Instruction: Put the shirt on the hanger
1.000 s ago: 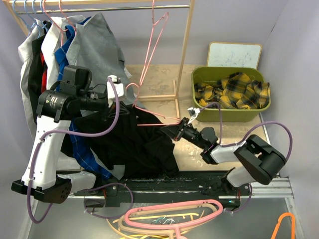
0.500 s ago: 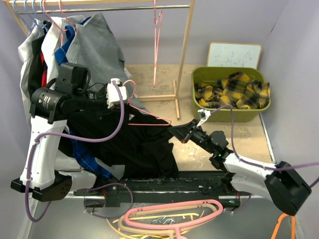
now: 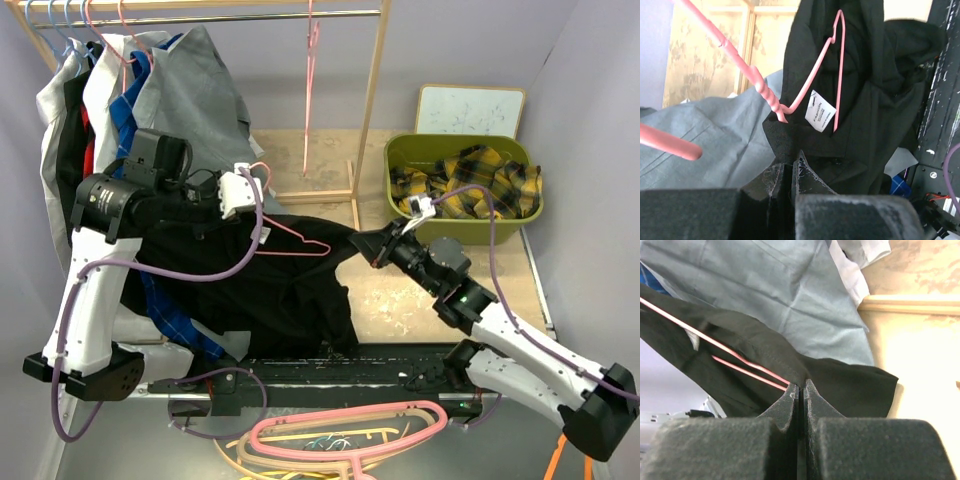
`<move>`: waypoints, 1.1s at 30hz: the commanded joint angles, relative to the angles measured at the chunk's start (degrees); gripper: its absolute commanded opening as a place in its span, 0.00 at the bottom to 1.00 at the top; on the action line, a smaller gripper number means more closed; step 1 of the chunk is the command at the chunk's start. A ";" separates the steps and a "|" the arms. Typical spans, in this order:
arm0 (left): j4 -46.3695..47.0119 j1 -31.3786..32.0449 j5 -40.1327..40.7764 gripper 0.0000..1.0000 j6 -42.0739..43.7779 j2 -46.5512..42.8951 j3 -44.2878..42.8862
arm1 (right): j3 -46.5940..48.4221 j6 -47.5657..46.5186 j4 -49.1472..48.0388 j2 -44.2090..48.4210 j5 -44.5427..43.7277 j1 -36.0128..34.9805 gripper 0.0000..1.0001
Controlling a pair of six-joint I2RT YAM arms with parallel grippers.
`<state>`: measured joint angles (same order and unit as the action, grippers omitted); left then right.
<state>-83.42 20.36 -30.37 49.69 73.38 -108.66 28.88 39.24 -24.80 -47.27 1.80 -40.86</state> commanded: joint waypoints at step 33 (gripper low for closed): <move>13.43 -2.66 -13.38 0.00 -9.90 -5.65 2.26 | 20.06 -14.76 12.42 6.40 11.54 -9.32 1.00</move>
<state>-70.26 18.09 -40.82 37.19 68.79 -106.06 47.59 38.48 -21.89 -45.36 14.76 -50.13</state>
